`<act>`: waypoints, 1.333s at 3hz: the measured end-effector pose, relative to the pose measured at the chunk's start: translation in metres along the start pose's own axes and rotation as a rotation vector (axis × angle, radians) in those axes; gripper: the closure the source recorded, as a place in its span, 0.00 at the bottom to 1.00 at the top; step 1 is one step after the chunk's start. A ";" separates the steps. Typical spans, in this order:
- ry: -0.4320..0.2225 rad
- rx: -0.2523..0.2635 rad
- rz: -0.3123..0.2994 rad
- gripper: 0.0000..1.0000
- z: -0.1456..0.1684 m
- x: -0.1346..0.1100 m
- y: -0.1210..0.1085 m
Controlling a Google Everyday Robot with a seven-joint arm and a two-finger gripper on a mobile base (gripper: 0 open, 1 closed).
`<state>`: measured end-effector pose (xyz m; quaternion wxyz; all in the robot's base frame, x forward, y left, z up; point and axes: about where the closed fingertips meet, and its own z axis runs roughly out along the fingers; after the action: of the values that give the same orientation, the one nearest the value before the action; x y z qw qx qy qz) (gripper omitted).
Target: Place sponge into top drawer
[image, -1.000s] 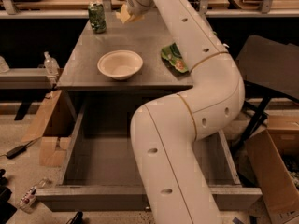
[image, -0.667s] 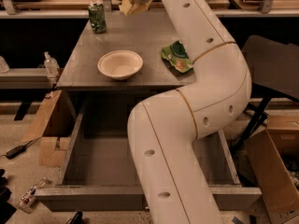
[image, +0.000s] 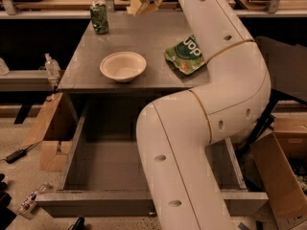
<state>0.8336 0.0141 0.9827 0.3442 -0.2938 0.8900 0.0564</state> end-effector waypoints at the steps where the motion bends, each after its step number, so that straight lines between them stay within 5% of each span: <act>1: 0.048 0.025 0.042 1.00 -0.056 0.009 0.001; 2: 0.086 0.087 0.125 1.00 -0.118 0.018 0.003; 3: 0.000 0.171 0.275 1.00 -0.174 0.011 0.007; 4: -0.055 0.164 0.277 1.00 -0.176 -0.003 0.012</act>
Offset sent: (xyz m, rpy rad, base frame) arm -0.2238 -0.0695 0.0756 -0.0401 0.1220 -0.3390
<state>0.7268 -0.0275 1.1162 0.3802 -0.1375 0.9138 0.0386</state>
